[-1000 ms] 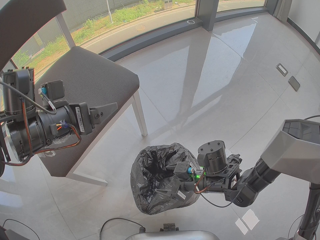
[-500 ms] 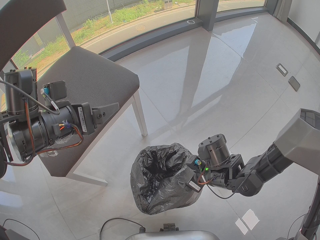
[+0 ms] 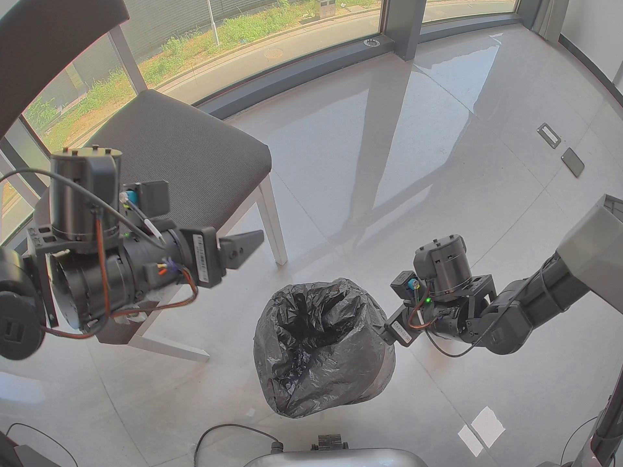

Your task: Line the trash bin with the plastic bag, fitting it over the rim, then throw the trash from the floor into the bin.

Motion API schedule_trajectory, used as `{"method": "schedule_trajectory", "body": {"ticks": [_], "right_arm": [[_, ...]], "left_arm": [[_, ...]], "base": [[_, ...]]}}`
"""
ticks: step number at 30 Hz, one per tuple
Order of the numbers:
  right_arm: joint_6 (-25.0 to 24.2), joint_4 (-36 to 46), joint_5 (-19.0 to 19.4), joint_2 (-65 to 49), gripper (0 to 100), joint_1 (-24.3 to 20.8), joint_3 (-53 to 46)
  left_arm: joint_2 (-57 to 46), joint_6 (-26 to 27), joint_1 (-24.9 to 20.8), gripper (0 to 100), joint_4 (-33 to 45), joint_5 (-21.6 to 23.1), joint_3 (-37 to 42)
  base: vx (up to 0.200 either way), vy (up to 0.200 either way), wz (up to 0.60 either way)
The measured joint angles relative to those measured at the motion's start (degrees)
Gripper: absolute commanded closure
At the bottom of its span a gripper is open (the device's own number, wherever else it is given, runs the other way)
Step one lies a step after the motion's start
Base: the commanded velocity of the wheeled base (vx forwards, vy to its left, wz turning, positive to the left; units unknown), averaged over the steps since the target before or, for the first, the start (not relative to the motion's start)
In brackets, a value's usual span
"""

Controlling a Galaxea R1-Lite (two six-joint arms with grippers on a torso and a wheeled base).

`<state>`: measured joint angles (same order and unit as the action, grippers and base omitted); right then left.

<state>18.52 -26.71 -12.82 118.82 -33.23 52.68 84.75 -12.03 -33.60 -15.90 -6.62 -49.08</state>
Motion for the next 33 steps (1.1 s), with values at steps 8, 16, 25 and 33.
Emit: {"method": "schedule_trajectory", "body": {"ticks": [8,16,25,33], "right_arm": [[-1.17,-0.35,0.34,-5.49,0,3.85,-5.39],[-2.65,-0.46,0.62,-14.86,0,6.91,-10.05],[-2.67,-0.44,0.95,-22.77,0,8.46,-13.09],[-2.27,-0.46,2.35,-28.33,0,9.95,-15.95]], "left_arm": [[5.38,0.02,-6.89,0,1.21,-1.43,-0.37],[12.00,-0.04,-12.92,0,2.38,-1.56,0.40],[21.37,-0.30,-14.85,0,2.41,-1.32,-2.33],[30.60,-2.00,-15.06,0,2.90,-1.54,-9.76]], "base": [[0.000,0.000,0.00],[0.000,0.000,0.00],[0.000,0.000,0.00],[0.000,0.000,0.00]]}}
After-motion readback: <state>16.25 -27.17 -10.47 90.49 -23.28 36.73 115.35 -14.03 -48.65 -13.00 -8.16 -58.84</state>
